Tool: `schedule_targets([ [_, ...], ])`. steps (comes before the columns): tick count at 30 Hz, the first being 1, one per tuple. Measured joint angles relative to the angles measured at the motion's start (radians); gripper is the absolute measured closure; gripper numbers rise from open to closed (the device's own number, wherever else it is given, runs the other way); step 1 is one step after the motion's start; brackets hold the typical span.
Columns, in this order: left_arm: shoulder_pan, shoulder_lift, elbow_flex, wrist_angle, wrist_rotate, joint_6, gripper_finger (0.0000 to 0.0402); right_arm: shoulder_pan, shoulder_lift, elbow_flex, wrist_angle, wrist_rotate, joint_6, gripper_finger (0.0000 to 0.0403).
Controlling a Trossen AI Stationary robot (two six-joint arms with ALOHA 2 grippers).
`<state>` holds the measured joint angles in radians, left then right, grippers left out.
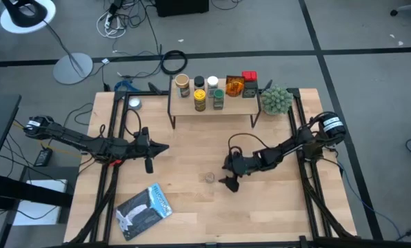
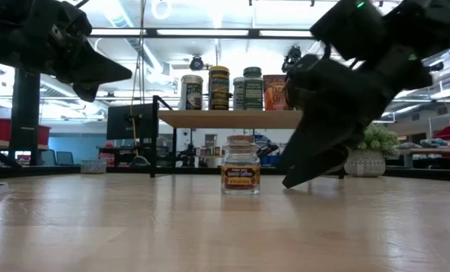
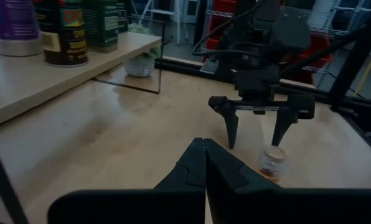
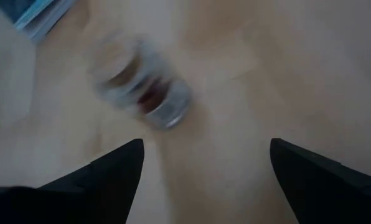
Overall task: Shelf spices
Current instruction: Put the brown seasoning bottle on the shelf
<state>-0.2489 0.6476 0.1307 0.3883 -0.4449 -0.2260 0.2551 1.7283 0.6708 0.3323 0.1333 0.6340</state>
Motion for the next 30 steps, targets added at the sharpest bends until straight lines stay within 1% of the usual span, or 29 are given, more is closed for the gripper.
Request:
schedule_targets([
  [4,0.000,0.000,0.000,0.001,0.013,-0.001,0.0400,0.039,0.000,0.000,0.002,0.054,-0.051,0.0058],
  [12,0.000,0.000,0.000,-0.002,0.024,-0.018,0.0400,0.074,0.026,0.000,0.036,0.166,-0.059,0.0058],
  [15,0.000,0.000,0.000,-0.001,0.053,-0.018,0.0400,0.077,0.069,0.000,0.091,0.200,-0.055,0.0058],
  [19,0.000,0.000,0.000,-0.001,0.065,-0.021,0.0400,0.083,0.156,0.001,0.294,0.202,-0.066,0.0059],
  [21,0.000,0.000,0.000,-0.002,0.067,-0.022,0.0400,0.087,0.190,0.009,0.352,0.216,-0.099,0.0059],
  [26,0.000,0.001,0.000,0.003,0.073,-0.022,0.0400,0.089,0.257,0.061,0.382,0.260,-0.166,0.0059],
  [30,-0.001,0.000,0.000,-0.002,0.074,-0.022,0.0400,0.080,0.305,0.110,0.388,0.264,-0.211,0.0059],
])
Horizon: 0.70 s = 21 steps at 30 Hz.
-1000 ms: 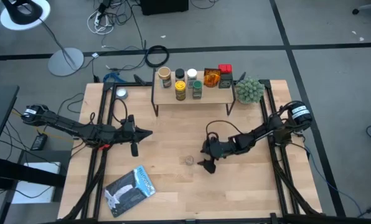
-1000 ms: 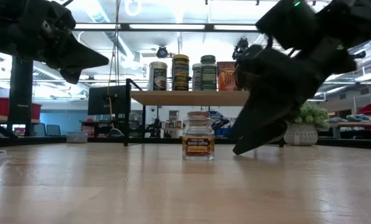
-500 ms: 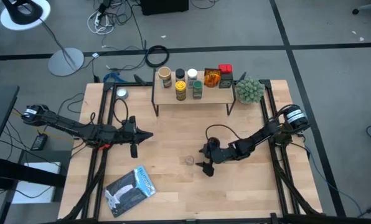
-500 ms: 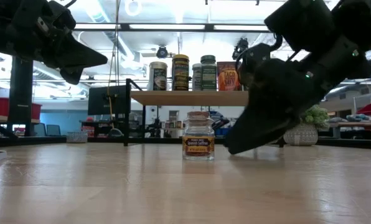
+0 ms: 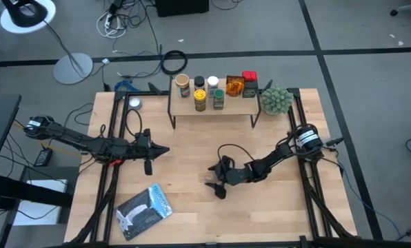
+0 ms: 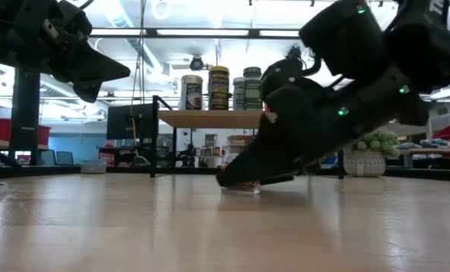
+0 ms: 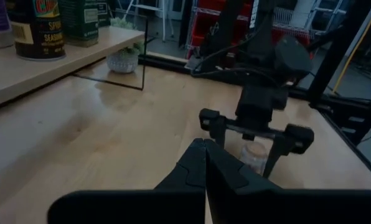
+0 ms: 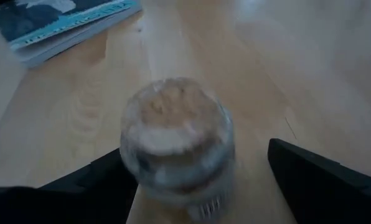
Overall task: Shelf spices
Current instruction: Put the brown seasoning bottle on the shelf
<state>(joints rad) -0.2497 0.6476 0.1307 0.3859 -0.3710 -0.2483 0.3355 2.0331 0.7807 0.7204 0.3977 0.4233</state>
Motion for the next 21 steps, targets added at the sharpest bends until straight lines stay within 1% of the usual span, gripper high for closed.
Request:
schedule_targets([
  [3,0.000,0.000,0.000,0.003,0.000,0.000,0.0400,-0.002,0.012,0.035,-0.017,0.003,-0.049,0.0062],
  [5,0.000,0.000,0.000,0.002,0.001,0.000,0.0400,-0.002,0.011,0.044,-0.025,-0.002,-0.080,0.0077],
  [7,0.000,0.000,0.000,0.003,0.001,0.000,0.0400,-0.002,0.005,0.046,-0.027,-0.001,-0.089,0.0106],
  [9,0.000,0.000,0.000,0.003,0.002,0.000,0.0400,-0.002,0.004,0.048,-0.028,-0.002,-0.085,0.0146],
  [11,0.000,0.000,0.000,0.003,0.002,0.000,0.0400,-0.002,0.009,0.048,-0.046,-0.006,-0.067,0.0188],
  [13,0.000,0.000,0.000,0.003,0.002,0.000,0.0400,0.002,0.009,0.049,-0.058,-0.003,-0.037,0.0217],
  [18,0.000,0.000,0.000,0.004,0.002,0.000,0.0400,0.008,-0.001,0.048,-0.069,0.000,-0.032,0.0219],
  [21,0.000,0.000,0.000,0.001,0.002,0.000,0.0400,0.009,-0.026,0.046,-0.106,-0.005,-0.032,0.0219],
])
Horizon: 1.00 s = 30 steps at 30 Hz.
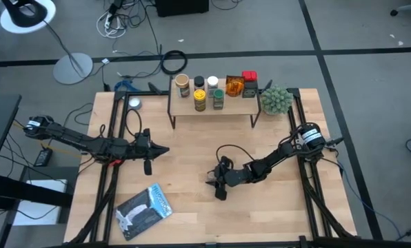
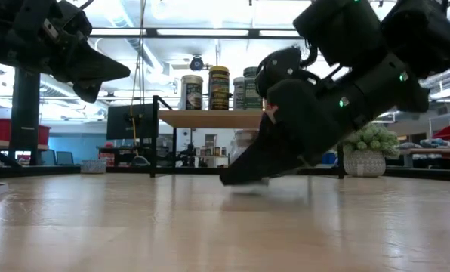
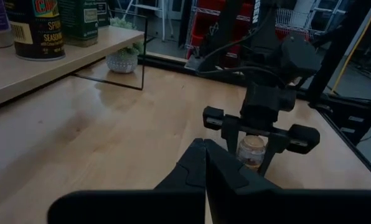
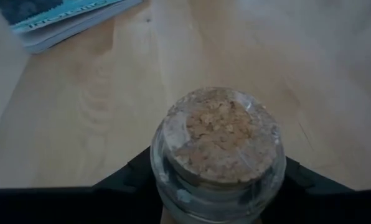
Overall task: Shelf spices
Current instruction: Put the brown seasoning bottle on the shelf
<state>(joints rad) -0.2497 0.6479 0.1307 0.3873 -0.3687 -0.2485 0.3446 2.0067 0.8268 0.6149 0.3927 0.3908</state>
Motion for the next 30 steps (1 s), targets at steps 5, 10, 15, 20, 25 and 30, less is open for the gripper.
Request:
schedule_targets([
  [5,0.000,0.000,0.000,0.002,0.000,0.000,0.0400,-0.017,-0.111,0.000,-0.189,0.003,0.041,0.0214],
  [10,0.000,0.000,0.000,0.003,0.005,0.000,0.0400,-0.049,-0.291,0.000,-0.427,0.012,0.042,0.0217],
  [15,0.000,0.000,0.000,0.002,0.006,-0.001,0.0400,-0.053,-0.485,0.000,-0.597,0.135,-0.037,0.0213],
  [20,0.000,0.000,0.000,0.002,0.006,-0.012,0.0400,-0.080,-0.638,0.000,-0.737,0.338,-0.039,0.0210],
  [25,0.000,0.000,0.000,0.003,0.006,-0.015,0.0400,-0.194,-0.691,0.000,-0.778,0.337,-0.033,0.0215],
  [30,0.000,0.000,0.000,0.002,0.006,-0.017,0.0400,-0.314,-0.684,-0.004,-0.772,0.275,-0.088,0.0209],
])
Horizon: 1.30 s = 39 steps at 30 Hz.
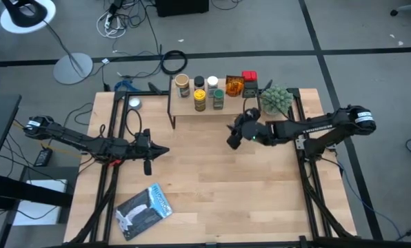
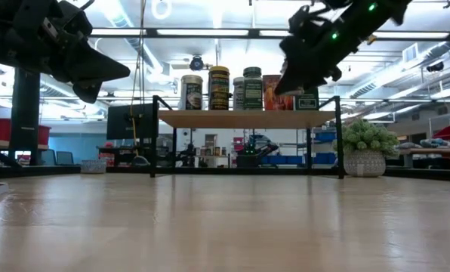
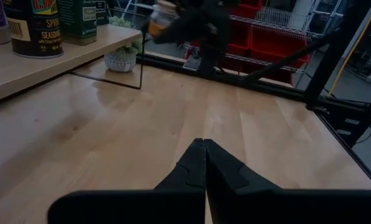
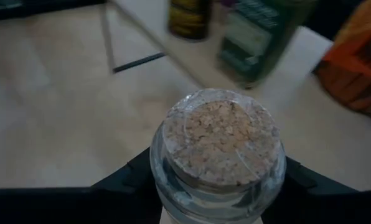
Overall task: Shelf spices
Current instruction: Put the brown seasoning bottle on the shelf
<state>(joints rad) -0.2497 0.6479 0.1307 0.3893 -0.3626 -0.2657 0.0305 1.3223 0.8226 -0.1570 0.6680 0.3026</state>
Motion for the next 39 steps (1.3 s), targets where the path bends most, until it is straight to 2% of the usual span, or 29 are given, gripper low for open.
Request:
schedule_targets([
  [6,0.000,0.000,0.000,-0.005,0.000,0.000,0.0400,-0.092,-0.019,-0.028,0.079,-0.024,-0.062,0.0214],
  [13,0.000,0.000,0.000,0.002,0.000,0.021,0.0400,-0.252,-0.021,-0.097,0.234,-0.168,-0.087,0.0212],
  [18,0.000,0.000,0.000,0.002,0.000,0.021,0.0400,-0.326,-0.016,-0.106,0.305,-0.253,-0.118,0.0212],
  [28,0.000,0.000,0.000,0.001,-0.010,0.025,0.0400,-0.385,-0.015,-0.106,0.290,-0.382,-0.166,0.0200],
  [39,0.000,0.000,0.000,0.000,-0.010,0.026,0.0400,-0.401,-0.015,-0.106,0.292,-0.390,-0.169,0.0189],
])
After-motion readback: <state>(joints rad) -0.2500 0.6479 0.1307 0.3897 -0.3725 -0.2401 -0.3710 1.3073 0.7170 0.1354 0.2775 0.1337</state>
